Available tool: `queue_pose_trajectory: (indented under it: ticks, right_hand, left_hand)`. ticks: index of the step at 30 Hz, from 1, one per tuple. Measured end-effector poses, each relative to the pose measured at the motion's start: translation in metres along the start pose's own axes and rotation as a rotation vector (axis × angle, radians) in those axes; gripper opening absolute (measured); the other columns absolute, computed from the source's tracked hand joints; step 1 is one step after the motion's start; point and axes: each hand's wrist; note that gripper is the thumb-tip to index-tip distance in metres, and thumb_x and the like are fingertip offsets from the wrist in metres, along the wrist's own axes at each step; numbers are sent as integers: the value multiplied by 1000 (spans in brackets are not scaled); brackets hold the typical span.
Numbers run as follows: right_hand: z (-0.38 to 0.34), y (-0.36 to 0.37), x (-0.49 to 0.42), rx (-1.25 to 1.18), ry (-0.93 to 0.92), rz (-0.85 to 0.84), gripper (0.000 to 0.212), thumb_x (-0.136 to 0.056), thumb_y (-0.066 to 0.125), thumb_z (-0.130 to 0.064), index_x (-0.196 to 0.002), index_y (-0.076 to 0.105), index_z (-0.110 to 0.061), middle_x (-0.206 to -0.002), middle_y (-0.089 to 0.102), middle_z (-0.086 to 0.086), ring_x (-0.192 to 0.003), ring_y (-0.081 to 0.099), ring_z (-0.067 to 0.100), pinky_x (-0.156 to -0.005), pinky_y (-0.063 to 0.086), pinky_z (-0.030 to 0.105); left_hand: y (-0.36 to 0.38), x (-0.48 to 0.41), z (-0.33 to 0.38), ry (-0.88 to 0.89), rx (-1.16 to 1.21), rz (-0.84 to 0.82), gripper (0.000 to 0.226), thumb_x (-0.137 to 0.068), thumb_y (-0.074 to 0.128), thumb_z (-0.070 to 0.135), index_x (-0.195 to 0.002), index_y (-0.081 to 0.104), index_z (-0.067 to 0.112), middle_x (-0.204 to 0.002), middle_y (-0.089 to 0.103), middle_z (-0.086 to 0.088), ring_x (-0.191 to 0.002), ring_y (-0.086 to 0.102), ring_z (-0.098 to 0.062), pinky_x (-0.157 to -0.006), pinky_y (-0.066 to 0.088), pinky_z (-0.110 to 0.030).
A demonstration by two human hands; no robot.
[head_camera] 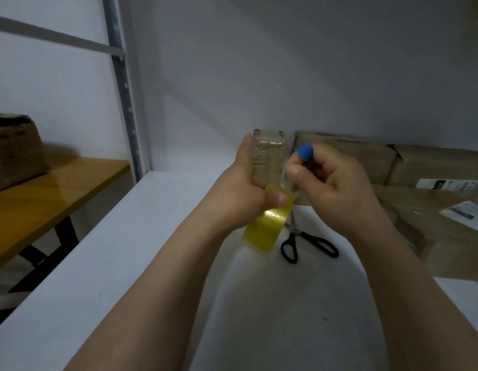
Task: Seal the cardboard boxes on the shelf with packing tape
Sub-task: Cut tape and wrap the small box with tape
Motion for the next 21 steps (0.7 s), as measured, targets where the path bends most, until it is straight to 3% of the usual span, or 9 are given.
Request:
queue_pose_trajectory:
  ticks: [2, 4, 6, 8, 11, 14, 16, 18, 21]
  right_hand:
    - [1, -1, -3, -222, 224, 74, 16, -97, 62, -17, -83, 64, -22, -69, 61, 0, -64, 59, 17, -62, 54, 33]
    - [4, -3, -7, -374, 405, 120, 15, -95, 65, -12, -81, 64, -18, -62, 60, -3, -56, 57, 10, -54, 50, 26]
    - [7, -4, -9, -396, 489, 101, 9, -95, 67, -12, -86, 65, -13, -65, 61, -1, -53, 57, 6, -49, 48, 22]
    - [11, -6, -11, -391, 512, 94, 6, -94, 69, -15, -96, 63, -14, -69, 62, 0, -55, 59, 6, -47, 48, 21]
    - [19, -4, -16, -316, 578, 93, 42, -90, 75, -21, -120, 46, -26, -87, 65, 0, -64, 64, 12, -50, 51, 24]
    - [35, 3, -16, -3, 554, 106, 43, -90, 75, -23, -122, 47, -28, -111, 53, -3, -80, 56, 5, -59, 45, 21]
    - [44, 6, -23, 111, 478, 151, 34, -92, 71, -31, -120, 52, -28, -123, 49, -4, -86, 52, 2, -67, 41, 18]
    - [49, 8, -36, 155, 397, 146, 33, -93, 70, -38, -121, 56, -28, -127, 47, -4, -91, 52, 2, -76, 45, 19]
    - [53, 16, -68, 167, 296, 104, 39, -92, 69, -45, -126, 57, -30, -131, 46, -2, -110, 51, 10, -93, 42, 23]
  left_hand:
    - [9, 3, 2, 62, -41, 48, 122, -81, 82, 10, -155, -4, 53, -107, 63, 17, -102, 67, -10, -81, 55, -26]
    - [15, 6, 5, 162, -44, 95, 122, -81, 81, 7, -155, -4, 55, -107, 57, 22, -95, 67, -6, -75, 57, -21]
    - [18, 10, 7, 246, -39, 141, 119, -83, 77, 3, -154, -2, 57, -107, 54, 23, -88, 64, -1, -67, 56, -14]
    - [19, 14, 9, 276, -24, 171, 116, -85, 74, 1, -153, 0, 59, -107, 54, 19, -86, 63, -4, -72, 58, -20]
    - [18, 16, 9, 271, -67, 190, 109, -88, 71, 3, -154, 3, 58, -110, 52, 15, -88, 61, -8, -77, 59, -27]
    - [4, 11, 4, 235, -274, 268, 109, -88, 68, 6, -154, -4, 54, -115, 49, 11, -91, 56, -5, -74, 51, -22]
    - [-10, 7, -2, 127, -454, 291, 109, -88, 65, 6, -156, -9, 48, -118, 45, 4, -80, 49, -4, -72, 47, -27]
    - [-19, 3, -10, -6, -624, 276, 106, -89, 58, 4, -157, -14, 43, -124, 44, -6, -76, 50, -12, -77, 52, -37]
    - [-21, -3, -21, -113, -754, 217, 105, -89, 52, 1, -156, -21, 37, -131, 42, -14, -87, 59, -27, -82, 53, -39]
Point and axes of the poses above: each hand's wrist, its own x-axis away from the middle knuckle, its own y-axis out of the palm, z = x × y
